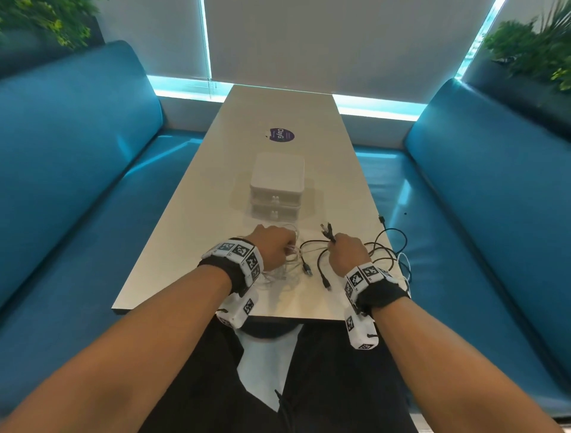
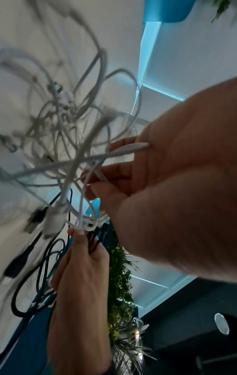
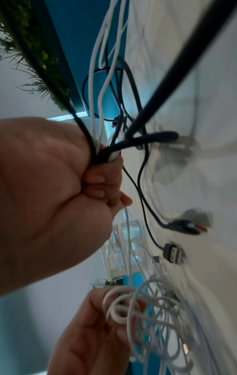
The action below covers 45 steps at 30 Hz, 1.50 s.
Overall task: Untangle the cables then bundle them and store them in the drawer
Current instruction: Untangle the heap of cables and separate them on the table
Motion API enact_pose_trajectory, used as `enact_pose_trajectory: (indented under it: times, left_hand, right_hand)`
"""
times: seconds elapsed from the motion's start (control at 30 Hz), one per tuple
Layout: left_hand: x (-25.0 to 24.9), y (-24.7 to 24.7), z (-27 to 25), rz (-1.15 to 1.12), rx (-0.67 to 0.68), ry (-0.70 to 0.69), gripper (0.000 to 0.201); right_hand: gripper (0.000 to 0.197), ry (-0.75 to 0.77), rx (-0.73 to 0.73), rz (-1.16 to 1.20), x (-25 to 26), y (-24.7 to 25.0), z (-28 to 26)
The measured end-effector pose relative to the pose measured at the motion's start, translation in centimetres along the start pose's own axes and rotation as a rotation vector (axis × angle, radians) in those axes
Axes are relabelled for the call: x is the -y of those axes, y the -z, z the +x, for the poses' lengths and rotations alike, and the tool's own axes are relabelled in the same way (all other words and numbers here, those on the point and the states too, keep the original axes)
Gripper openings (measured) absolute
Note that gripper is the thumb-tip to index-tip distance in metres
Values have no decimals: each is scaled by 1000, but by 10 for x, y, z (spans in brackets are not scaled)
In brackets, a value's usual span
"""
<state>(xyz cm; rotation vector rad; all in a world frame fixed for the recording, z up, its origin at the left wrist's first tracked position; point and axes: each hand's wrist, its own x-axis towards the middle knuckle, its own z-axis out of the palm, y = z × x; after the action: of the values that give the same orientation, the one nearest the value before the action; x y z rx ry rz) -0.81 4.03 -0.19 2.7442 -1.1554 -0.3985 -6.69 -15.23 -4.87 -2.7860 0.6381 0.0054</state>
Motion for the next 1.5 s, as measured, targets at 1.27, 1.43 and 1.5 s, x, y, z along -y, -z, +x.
enact_pose_trajectory:
  times: [1.27,1.43,1.5]
  left_hand:
    - [-12,-37,22,100,-116,-51,32]
    - [-14,-43,24,-34,-89,-15,15]
    - [-15,-42,23,-129,-90,-33,26]
  right_hand:
    - [33,121,-72,282,-1,13,-8]
    - [33,190,47,397,14,15,-17]
    - [37,183,147,408,13,14,-19]
